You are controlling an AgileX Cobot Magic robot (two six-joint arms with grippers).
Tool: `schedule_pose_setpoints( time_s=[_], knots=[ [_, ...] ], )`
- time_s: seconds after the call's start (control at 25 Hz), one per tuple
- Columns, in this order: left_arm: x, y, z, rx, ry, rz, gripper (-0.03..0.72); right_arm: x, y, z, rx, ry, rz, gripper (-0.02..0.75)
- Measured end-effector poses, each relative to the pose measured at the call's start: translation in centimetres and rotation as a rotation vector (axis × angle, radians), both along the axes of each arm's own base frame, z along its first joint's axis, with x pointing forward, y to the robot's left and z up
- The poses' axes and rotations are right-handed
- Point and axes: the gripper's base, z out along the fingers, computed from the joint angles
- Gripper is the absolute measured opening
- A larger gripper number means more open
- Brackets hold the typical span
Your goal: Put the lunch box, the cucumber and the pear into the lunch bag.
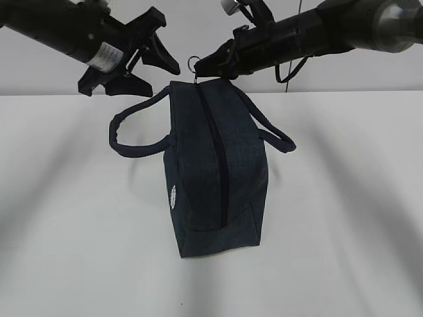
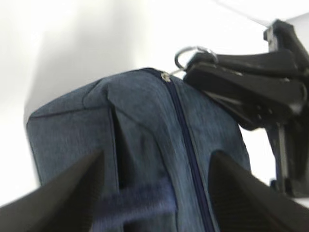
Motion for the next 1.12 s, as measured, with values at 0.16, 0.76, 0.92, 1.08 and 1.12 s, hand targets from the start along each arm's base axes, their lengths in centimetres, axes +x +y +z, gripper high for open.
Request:
schedule_pose_setpoints(
  time_s=[0.16,0.76,0.92,1.08,1.12],
  knots=[
    [1.5,-0.5,-1.2,-0.003,0.014,0.004,0.461,0.0,0.0,0.0,0.000,-0.005,0.002,-0.016],
    [2.7,-2.0,-3.5,-0.046,0.060,0.002,0.110,0.2,-0.1,0.0,-0.036,-0.086,0.020,-0.016],
    [2.5,-2.2,-3.5,-0.051,0.058,-0.029,0.022,0.3,-0.1,0.1,-0.040,-0.117,0.026,-0.016],
    [2.1,-2.5,-3.1,-0.064,0.039,-0.092,0.017,0.4,-0.1,0.1,-0.047,-0.137,0.012,-0.016],
    [2.0,-2.5,-2.9,-0.065,0.034,-0.107,0.017,0.5,-0.2,0.1,-0.048,-0.137,0.010,-0.016]
  ],
)
